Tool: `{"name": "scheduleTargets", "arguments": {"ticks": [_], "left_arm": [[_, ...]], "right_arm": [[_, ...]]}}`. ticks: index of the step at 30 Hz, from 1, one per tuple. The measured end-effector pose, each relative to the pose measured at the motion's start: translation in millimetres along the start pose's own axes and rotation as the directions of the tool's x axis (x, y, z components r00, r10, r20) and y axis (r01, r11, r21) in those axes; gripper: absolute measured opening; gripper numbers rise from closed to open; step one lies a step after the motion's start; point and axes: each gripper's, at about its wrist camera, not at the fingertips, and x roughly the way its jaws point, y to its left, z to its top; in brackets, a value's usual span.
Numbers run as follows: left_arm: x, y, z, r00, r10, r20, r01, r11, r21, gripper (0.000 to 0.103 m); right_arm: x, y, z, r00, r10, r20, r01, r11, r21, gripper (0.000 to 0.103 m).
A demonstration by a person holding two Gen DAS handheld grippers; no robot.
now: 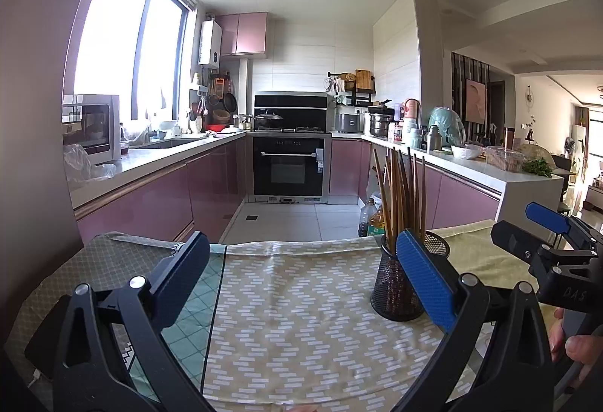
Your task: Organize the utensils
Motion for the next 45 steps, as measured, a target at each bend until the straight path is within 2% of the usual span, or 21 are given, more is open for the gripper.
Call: {"name": "scheduleTargets", "arguments": {"ticks": [45], "left_arm": [[-2.9,-1.1,-2.3,1.000,0.011,-0.002,-0.011,1.000,-0.002,0.098]], "right_arm": [[0.7,1.9,-2.7,1.000,0.000,0.001,0.000,1.000,0.010,0.096]]}}
